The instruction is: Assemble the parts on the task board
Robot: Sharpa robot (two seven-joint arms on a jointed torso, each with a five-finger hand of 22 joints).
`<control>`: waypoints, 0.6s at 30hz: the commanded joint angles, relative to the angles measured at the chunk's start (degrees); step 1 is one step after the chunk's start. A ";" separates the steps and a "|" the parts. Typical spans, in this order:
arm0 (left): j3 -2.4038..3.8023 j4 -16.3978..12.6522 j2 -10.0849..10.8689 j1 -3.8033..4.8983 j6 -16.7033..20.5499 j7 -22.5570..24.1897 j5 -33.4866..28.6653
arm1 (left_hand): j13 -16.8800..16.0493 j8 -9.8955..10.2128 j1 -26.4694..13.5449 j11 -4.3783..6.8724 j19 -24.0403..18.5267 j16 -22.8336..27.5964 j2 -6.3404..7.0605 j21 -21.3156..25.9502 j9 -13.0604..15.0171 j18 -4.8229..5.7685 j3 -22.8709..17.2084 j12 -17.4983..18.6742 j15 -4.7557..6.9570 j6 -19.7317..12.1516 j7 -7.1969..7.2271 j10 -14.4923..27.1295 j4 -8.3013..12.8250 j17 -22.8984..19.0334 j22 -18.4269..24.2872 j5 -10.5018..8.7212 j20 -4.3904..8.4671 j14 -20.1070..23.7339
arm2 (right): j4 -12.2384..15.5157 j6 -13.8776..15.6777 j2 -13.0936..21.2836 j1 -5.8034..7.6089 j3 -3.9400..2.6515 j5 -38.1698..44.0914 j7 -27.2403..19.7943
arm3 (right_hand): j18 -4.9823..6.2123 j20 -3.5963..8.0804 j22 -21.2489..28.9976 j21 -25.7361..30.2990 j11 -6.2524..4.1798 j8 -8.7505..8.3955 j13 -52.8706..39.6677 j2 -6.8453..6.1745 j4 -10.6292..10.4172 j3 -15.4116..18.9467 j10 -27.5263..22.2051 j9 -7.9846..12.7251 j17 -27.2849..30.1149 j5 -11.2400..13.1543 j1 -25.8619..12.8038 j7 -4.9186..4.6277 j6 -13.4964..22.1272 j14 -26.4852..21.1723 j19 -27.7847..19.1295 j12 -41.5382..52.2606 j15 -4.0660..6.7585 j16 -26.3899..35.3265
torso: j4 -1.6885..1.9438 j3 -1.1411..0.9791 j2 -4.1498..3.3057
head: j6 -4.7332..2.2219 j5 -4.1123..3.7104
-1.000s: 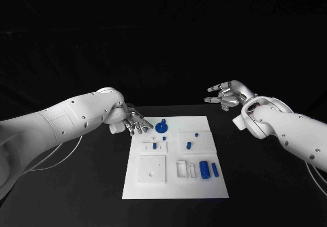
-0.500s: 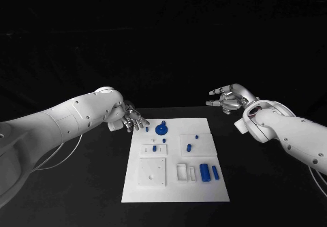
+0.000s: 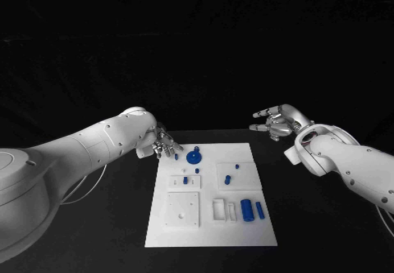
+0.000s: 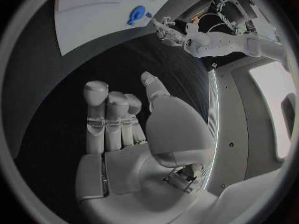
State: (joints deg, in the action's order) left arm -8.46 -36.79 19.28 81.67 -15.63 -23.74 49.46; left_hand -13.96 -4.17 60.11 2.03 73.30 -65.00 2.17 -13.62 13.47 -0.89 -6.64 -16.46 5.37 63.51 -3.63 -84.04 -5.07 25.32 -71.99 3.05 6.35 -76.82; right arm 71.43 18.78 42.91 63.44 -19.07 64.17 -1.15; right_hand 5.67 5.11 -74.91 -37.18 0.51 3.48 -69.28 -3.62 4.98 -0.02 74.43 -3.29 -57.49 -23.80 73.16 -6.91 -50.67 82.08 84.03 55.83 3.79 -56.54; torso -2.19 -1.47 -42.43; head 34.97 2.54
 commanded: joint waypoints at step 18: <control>-0.19 3.28 -2.13 -1.38 -0.42 1.49 4.54 | -0.77 -7.97 -0.40 -0.06 1.09 -0.70 -0.84 1.86 9.81 0.25 0.54 -0.30 0.11 -3.66 0.83 -1.52 0.98 -0.70 -1.66 0.54 0.26 0.34 | 0.64 -0.04 0.13 0.14 -0.03 0.01 -0.34 | 1.11 -0.29 -1.44 0.08 -0.17 -0.22 0.13 -0.24 -0.38 -0.02 -0.37 0.00 0.07 -0.29 -0.07 -0.07 0.22 0.15 2.95 -0.22 0.00 0.28 | -0.11 0.12 -0.30 | 0.05 -0.09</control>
State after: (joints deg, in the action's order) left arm -8.67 -33.59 17.31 80.30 -15.81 -22.99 53.01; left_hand -14.64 -11.94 60.08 2.03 74.03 -65.41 1.12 -12.02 23.23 -0.88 -5.95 -16.46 5.38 60.05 -2.85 -84.04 -4.04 24.68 -73.58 3.49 6.66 -76.83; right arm 71.94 18.80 43.03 63.56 -19.07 64.17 -1.11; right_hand 5.67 5.11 -74.90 -37.18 0.51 3.48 -69.20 -3.62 4.98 -0.02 74.43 -3.29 -57.49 -23.80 73.16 -6.91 -50.67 82.08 84.03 55.83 3.79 -56.56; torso -2.36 -1.34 -42.79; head 34.96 2.50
